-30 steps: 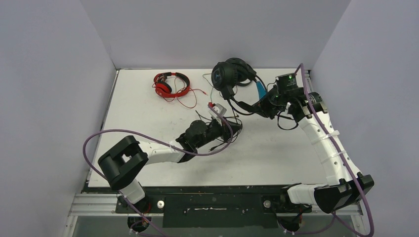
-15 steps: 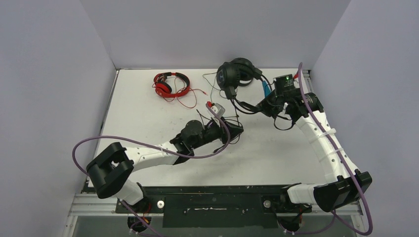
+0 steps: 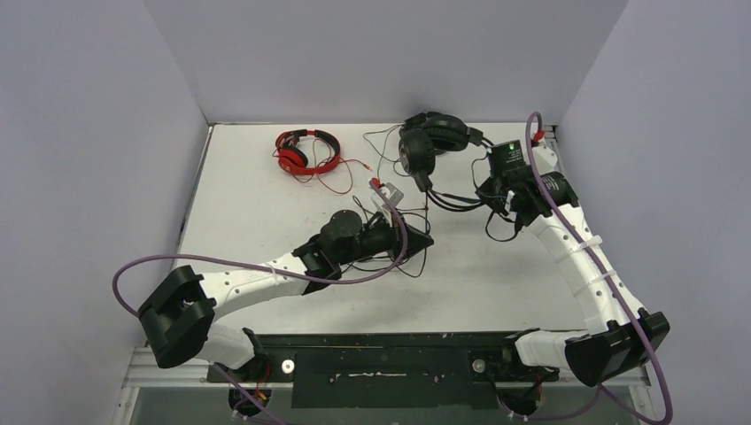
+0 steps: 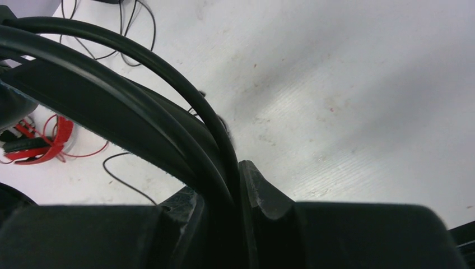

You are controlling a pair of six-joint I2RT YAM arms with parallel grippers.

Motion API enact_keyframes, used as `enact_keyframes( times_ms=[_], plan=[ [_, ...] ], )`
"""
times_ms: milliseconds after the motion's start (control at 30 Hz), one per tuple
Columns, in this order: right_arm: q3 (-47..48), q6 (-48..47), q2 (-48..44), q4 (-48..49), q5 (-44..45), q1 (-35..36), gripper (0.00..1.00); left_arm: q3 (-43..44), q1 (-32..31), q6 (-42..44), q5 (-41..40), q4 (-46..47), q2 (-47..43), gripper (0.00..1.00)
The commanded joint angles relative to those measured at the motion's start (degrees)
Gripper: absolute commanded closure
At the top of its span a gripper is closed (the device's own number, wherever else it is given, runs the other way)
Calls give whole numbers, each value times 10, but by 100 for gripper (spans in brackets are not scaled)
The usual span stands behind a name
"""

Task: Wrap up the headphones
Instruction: Wrap the headphones cable around the headphones.

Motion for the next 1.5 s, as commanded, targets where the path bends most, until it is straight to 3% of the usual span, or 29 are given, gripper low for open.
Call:
enact_keyframes(
  times_ms=[0, 133, 400, 567, 733, 867, 1000, 1467],
  plan=[
    [14, -5, -21, 49, 120, 17, 100, 73, -8, 26, 32, -156, -24, 96],
    [14, -23, -5, 33, 189, 45, 100, 106, -8, 66, -1, -250, -29, 96],
    [12, 6, 27, -25, 316, 106, 100, 131, -10, 121, -84, -331, -53, 96],
    [3, -21, 44, -27, 319, 113, 100, 166, -16, 190, -176, -429, -59, 99],
    [9, -48, 76, -47, 278, 119, 100, 156, -34, 262, -301, -445, -77, 98],
    [26, -47, 92, -72, 248, 126, 100, 101, -57, 315, -447, -357, -100, 98],
    [36, -51, 90, -85, 242, 135, 100, 37, -81, 413, -576, -202, -106, 96],
    [59, -166, 75, -71, 71, 137, 100, -33, -87, 628, -655, 162, -43, 86]
  ],
)
